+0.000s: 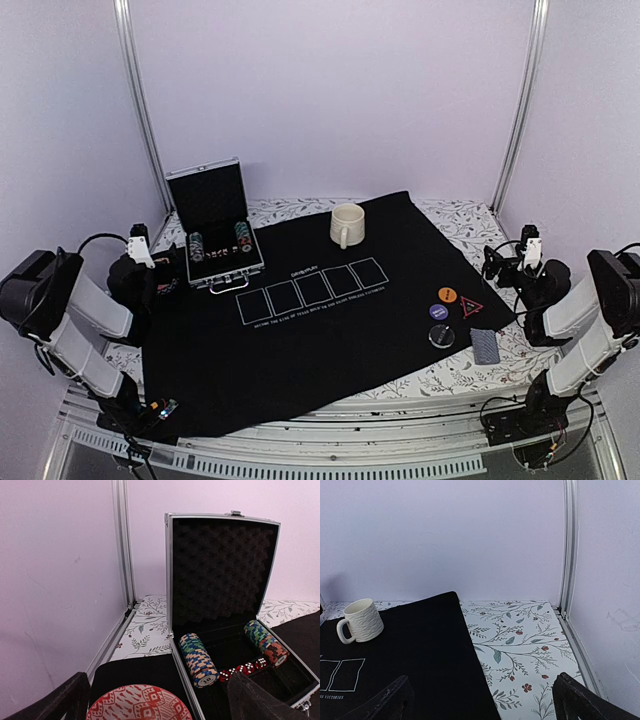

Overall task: Distribute texas hold em gaming equipment
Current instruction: Pick up the dealer button from the poker table mat.

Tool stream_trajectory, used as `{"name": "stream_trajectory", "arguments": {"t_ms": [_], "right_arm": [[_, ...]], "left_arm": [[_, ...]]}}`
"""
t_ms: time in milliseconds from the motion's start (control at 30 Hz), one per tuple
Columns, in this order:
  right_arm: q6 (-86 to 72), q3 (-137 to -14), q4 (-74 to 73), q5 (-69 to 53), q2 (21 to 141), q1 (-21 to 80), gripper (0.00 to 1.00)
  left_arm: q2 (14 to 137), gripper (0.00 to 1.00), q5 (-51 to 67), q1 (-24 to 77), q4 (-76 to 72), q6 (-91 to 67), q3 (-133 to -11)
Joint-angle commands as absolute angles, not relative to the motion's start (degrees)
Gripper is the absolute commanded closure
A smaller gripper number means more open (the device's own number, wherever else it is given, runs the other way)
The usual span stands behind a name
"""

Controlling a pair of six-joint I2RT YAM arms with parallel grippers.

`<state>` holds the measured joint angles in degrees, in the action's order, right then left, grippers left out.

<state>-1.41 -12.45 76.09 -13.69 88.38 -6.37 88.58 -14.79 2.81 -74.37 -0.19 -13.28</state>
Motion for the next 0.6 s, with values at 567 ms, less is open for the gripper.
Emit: {"name": "stream_trajectory", "arguments": {"t_ms": [567], "right_arm": [[-12.04, -36.24, 32.13, -14.15, 65.28, -7.77, 0.01]], "left_arm": [[57.77, 0.02, -22.95, 4.57, -34.31, -17.93, -29.88]]}}
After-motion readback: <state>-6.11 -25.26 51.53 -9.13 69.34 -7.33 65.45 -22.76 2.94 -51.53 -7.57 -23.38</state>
